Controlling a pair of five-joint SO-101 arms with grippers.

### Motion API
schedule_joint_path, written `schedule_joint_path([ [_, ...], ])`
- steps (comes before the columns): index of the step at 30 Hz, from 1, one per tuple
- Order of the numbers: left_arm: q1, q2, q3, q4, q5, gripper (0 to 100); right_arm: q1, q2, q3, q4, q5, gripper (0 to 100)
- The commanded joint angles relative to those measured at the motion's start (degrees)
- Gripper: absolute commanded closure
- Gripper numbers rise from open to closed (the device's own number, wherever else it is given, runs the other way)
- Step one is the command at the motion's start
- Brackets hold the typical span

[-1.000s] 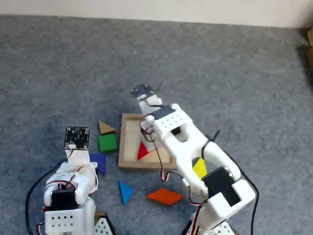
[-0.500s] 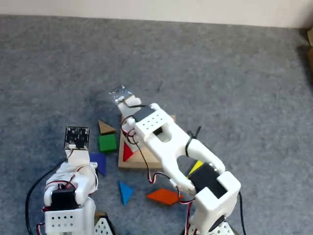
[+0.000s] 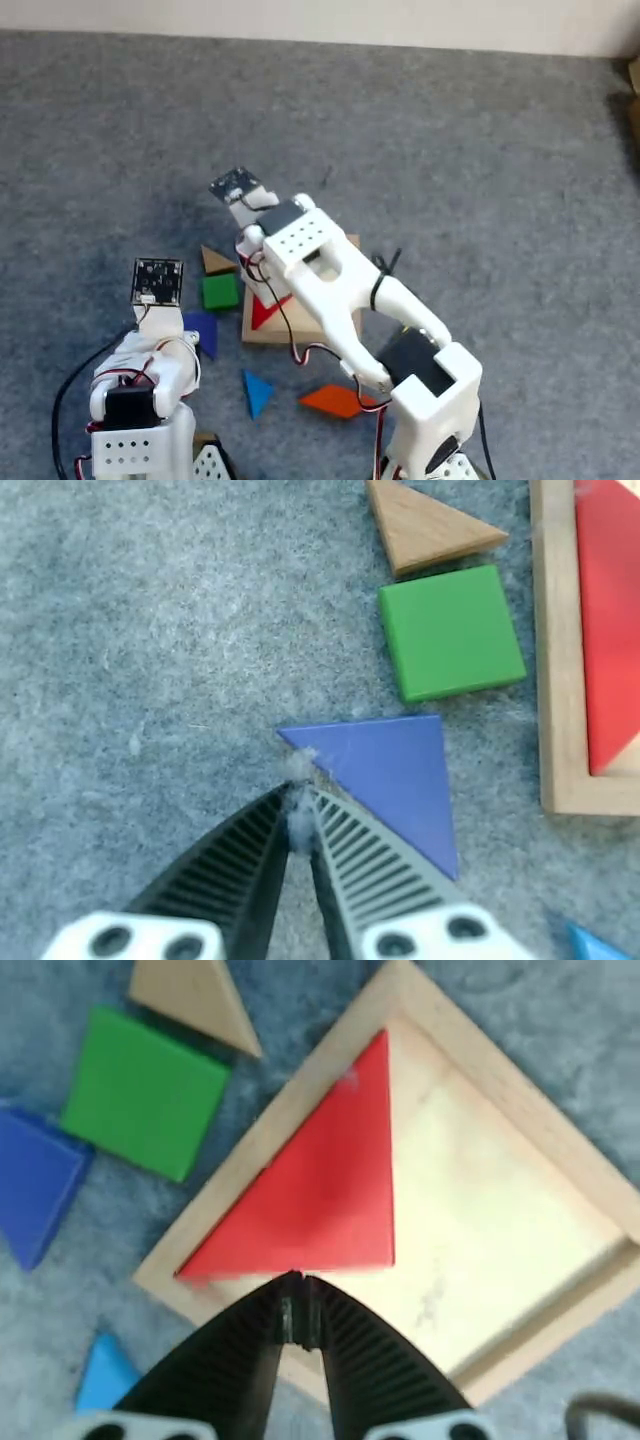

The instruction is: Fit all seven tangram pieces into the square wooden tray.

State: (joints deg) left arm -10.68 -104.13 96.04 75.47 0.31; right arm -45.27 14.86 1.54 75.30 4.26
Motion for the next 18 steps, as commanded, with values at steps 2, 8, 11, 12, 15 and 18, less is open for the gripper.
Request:
schedule_joint_path([
  [2, -0.6, -0.3, 1.2, 0.3, -0.1, 100, 2.1, -0.9, -8.3, 7.3, 0.2, 99.1],
  [8, -0.6, -0.3, 1.2, 0.3, -0.1, 100, 4.0, -6.6, -10.3, 10.5, 0.2, 99.2],
  [11, -0.6, -0.3, 1.2, 0.3, -0.1, 100, 5.4, -14.9, -5.8, 10.9, 0.1, 99.3],
  [12, -0.6, -0.3, 1.2, 0.3, -0.1, 100, 5.9, -18.2, -3.8, 10.6, 0.1, 99.3],
  [15, -0.6, -0.3, 1.2, 0.3, -0.1, 100, 8.6, -26.6, 3.6, 9.8, 0.1, 99.3],
  [18, -0.6, -0.3, 1.2, 0.3, -0.1, 100, 12.2, -34.2, 12.1, 7.2, 0.1, 99.3],
])
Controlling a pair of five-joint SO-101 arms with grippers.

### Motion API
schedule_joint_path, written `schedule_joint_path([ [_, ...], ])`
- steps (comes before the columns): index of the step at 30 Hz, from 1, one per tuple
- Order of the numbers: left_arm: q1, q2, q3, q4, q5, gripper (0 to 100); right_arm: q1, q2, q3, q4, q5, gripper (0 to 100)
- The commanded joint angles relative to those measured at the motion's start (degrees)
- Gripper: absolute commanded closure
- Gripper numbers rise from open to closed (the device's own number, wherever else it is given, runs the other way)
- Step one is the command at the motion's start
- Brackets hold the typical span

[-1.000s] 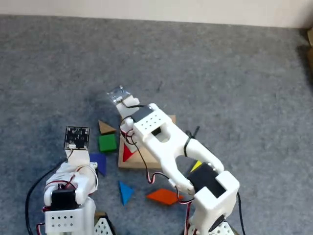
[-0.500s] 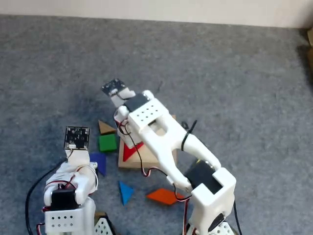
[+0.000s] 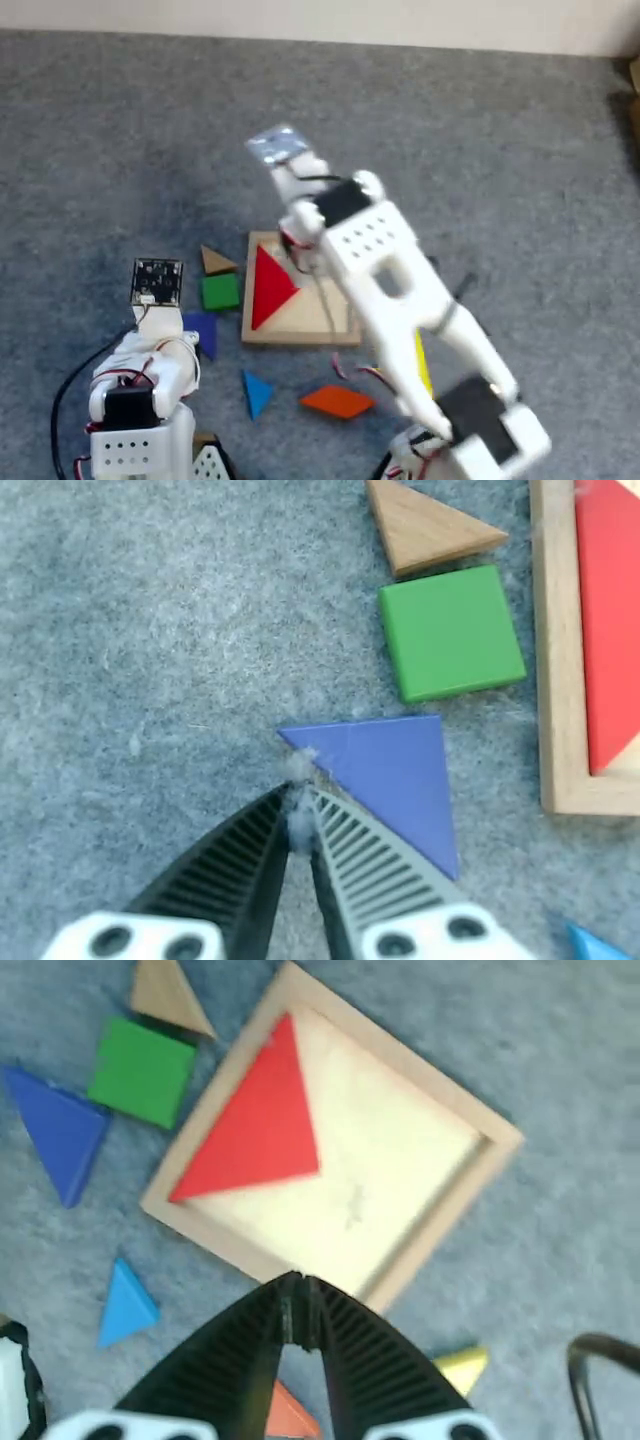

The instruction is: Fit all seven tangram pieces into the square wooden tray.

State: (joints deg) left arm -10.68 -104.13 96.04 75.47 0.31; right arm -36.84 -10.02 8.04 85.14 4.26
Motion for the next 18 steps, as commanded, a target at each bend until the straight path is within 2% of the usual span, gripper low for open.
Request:
schedule_joint_path([
  [1, -0.6, -0.3, 1.2, 0.3, -0.1, 100, 4.9, -11.4, 8.5, -3.6, 0.1, 99.3],
  [7, -0.6, -0.3, 1.2, 0.3, -0.1, 100, 9.1, -22.3, 22.7, -5.2, 0.1, 95.5],
  [15, -0.6, -0.3, 1.2, 0.3, -0.1, 100, 8.7, -27.6, 37.3, -5.8, 0.1, 64.9],
  [18, -0.6, -0.3, 1.2, 0.3, -0.1, 100, 8.7, -27.6, 41.5, -9.5, 0.1, 60.0],
])
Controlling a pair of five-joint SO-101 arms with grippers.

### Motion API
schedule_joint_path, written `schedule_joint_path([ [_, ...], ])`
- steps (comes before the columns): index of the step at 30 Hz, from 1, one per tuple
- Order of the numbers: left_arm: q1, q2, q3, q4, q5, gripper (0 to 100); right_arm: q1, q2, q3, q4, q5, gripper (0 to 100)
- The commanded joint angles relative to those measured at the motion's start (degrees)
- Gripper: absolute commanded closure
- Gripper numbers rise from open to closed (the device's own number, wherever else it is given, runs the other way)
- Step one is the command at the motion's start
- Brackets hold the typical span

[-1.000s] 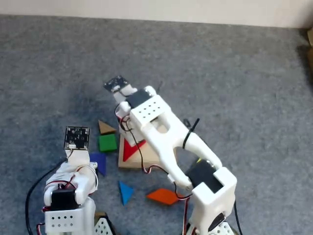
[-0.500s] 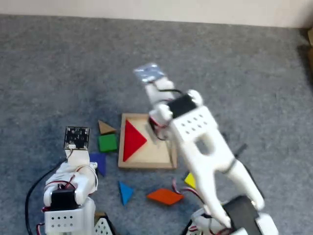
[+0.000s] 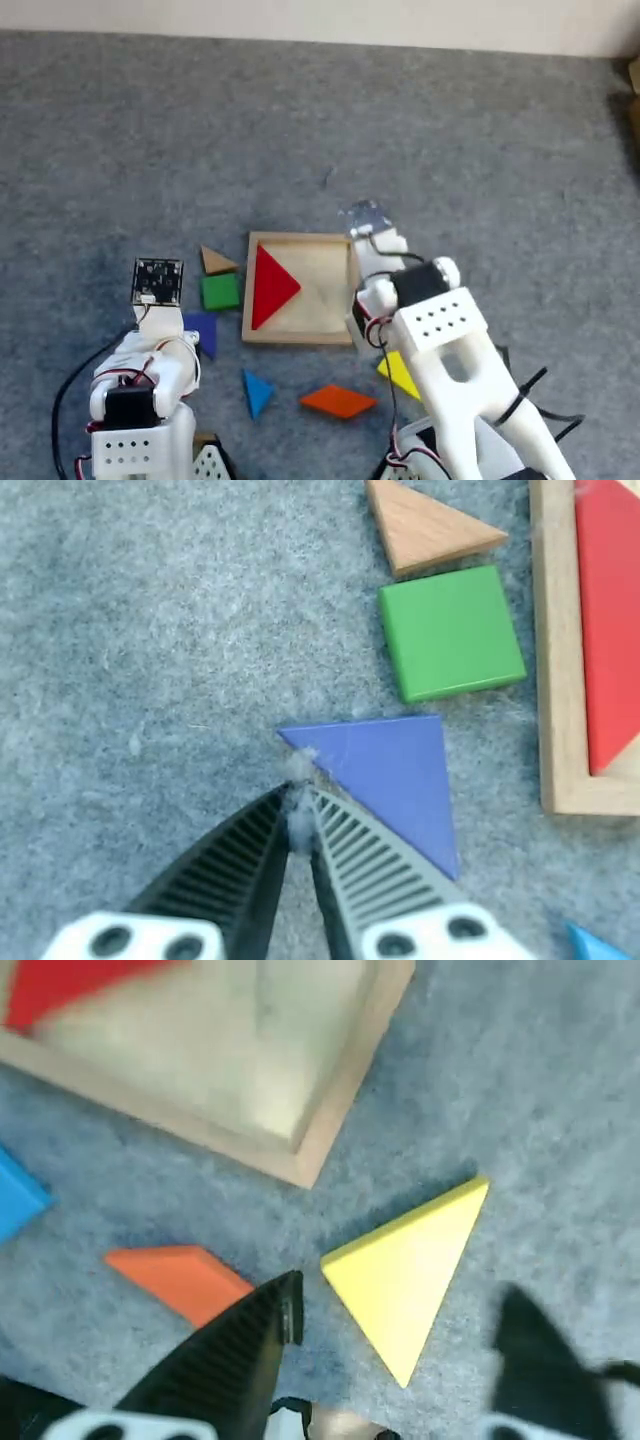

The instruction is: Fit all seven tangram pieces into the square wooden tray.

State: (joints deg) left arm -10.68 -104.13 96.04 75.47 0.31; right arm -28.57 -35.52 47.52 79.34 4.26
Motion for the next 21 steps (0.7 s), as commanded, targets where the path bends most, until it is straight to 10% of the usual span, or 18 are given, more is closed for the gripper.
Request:
schedule_joint_path([
  [1, -0.6, -0.3, 1.2, 0.3, -0.1, 100, 0.5, -2.2, 3.6, -5.4, 0.1, 59.9],
  [21, -0.6, -0.3, 1.2, 0.3, -0.1, 100, 0.5, -2.2, 23.0, -23.1, 0.1, 59.8],
])
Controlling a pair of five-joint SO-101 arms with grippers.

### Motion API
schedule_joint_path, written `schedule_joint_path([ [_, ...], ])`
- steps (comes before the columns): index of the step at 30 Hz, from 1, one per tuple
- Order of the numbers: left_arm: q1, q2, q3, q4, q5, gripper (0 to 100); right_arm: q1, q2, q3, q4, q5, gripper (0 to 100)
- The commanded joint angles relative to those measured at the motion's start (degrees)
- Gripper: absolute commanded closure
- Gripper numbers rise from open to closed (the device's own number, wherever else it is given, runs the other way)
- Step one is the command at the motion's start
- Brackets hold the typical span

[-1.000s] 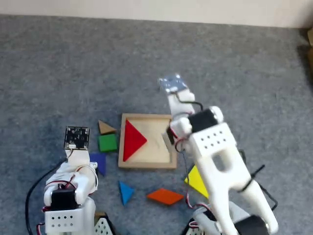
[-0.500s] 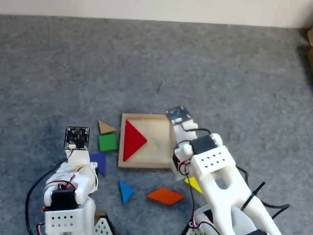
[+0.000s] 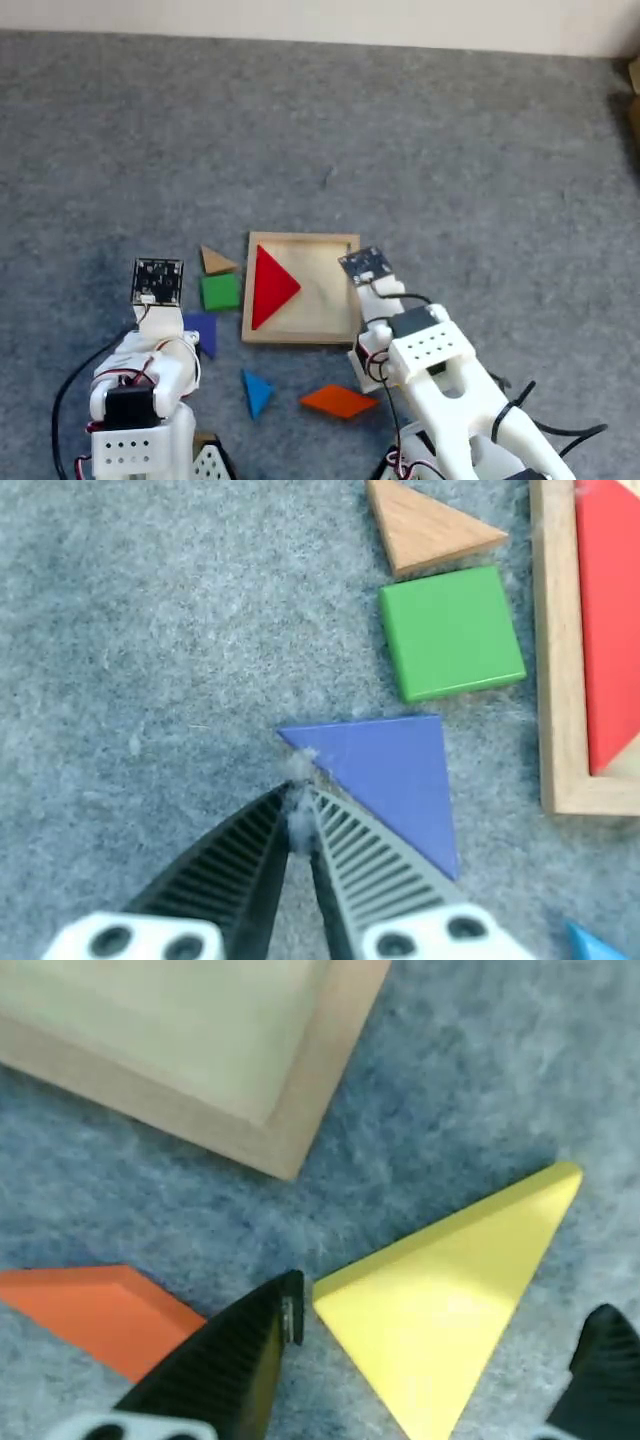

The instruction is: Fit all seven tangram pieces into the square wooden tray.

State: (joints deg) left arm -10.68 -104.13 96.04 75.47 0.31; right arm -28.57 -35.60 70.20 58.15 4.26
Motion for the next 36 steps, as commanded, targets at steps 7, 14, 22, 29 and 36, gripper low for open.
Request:
schedule_joint_path([
  [7, -0.6, -0.3, 1.2, 0.3, -0.1, 100, 0.5, -2.1, 0.7, -3.6, 0.1, 59.9],
  [14, -0.6, -0.3, 1.2, 0.3, -0.1, 100, 0.7, -2.1, 0.7, -4.4, 0.4, 72.4],
  [22, -0.6, -0.3, 1.2, 0.3, -0.1, 100, 0.8, -2.5, 0.7, -4.0, 0.5, 77.8],
  [29, -0.6, -0.3, 1.2, 0.3, -0.1, 100, 6.0, -2.7, 0.1, -1.1, 2.5, 77.9],
  [36, -0.6, -0.3, 1.2, 0.3, -0.1, 100, 6.5, -2.7, -4.8, -1.2, 5.5, 77.9],
])
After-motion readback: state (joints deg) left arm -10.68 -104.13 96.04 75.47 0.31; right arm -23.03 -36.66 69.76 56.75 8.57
